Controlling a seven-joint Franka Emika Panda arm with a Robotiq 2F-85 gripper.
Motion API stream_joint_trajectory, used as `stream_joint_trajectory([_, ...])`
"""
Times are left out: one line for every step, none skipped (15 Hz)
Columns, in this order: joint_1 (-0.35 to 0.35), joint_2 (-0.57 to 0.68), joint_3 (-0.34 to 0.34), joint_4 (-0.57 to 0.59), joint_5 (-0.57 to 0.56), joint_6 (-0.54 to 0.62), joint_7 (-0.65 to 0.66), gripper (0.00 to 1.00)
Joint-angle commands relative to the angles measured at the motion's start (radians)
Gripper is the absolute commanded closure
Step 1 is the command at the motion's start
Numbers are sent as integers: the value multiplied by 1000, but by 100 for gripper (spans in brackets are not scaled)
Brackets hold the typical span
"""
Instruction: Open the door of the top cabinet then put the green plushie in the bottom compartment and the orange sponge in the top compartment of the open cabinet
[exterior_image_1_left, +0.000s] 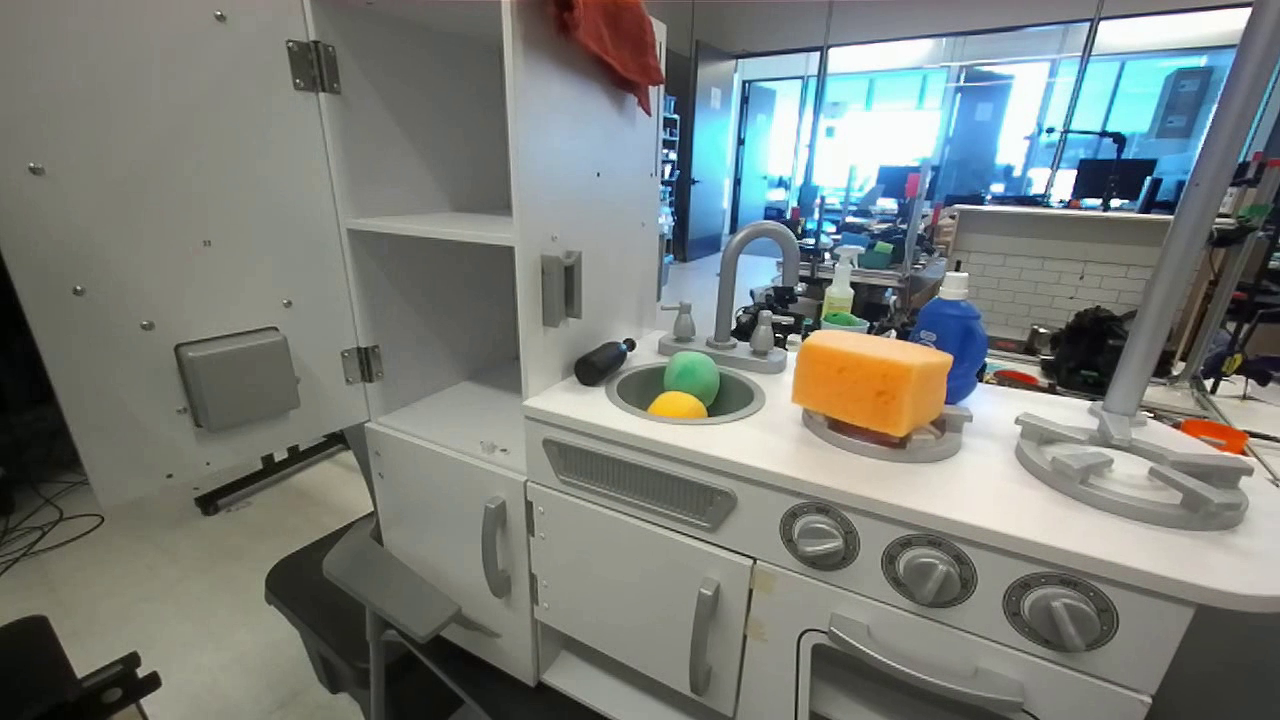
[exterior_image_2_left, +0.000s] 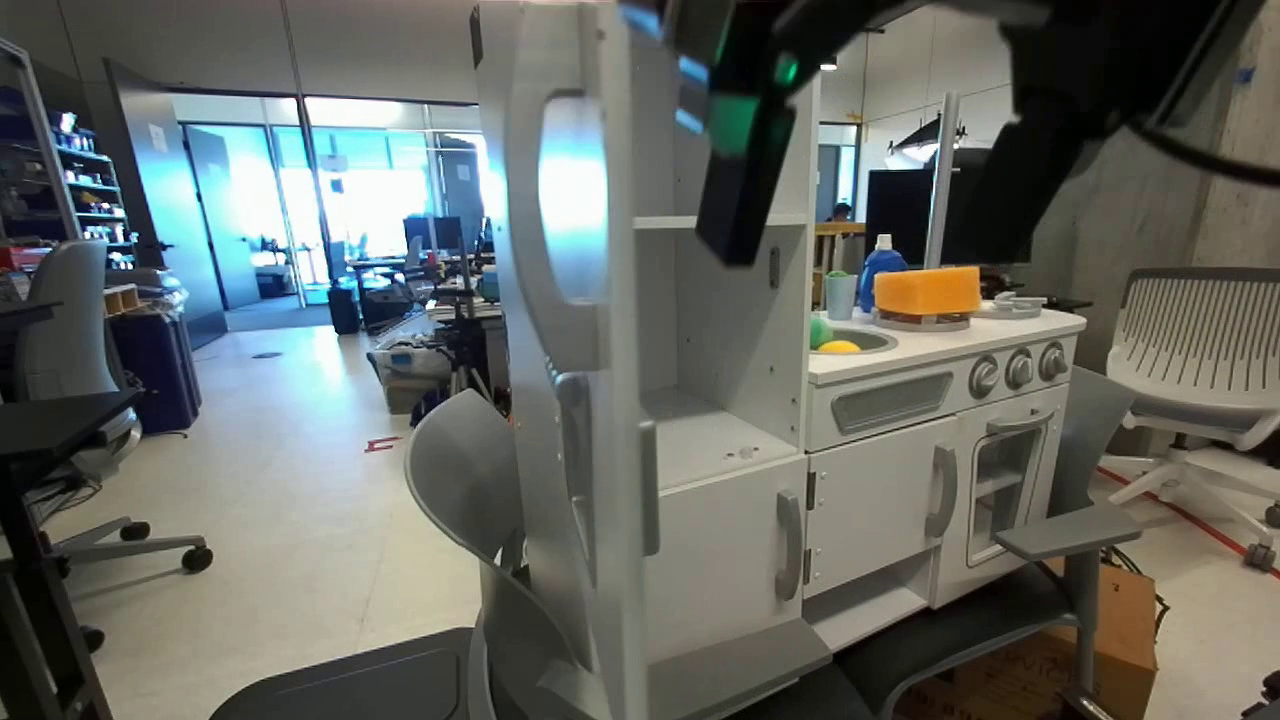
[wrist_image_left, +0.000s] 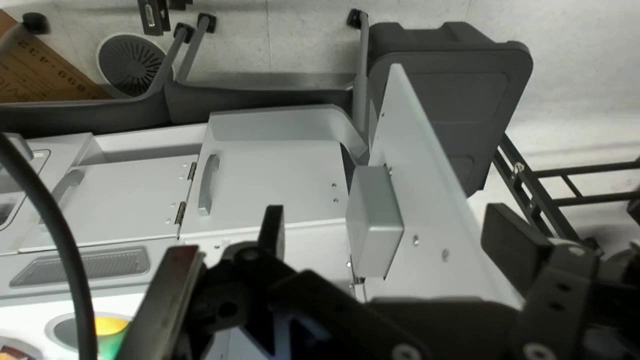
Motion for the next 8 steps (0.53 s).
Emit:
stream_joint_trajectory([-19, -181, 19, -3, 59, -108, -35, 0])
stream_joint_trajectory([-26, -215, 8, -2, 63, -148, -49, 0])
stream_joint_trajectory([-39, -246, -3, 1, 60, -191, -67, 0])
stream_joint_trajectory([-59, -265, -37, 4, 47, -234, -121, 0])
stream_joint_trajectory([-89, -274, -75, 4, 33, -250, -180, 0])
stream_joint_trajectory([-119, -288, -106, 4, 23, -273, -242, 0])
stream_joint_trajectory([-174, -263, -142, 7, 5, -258, -314, 0])
stream_joint_trajectory([-226, -222, -165, 34, 0, -249, -367, 0])
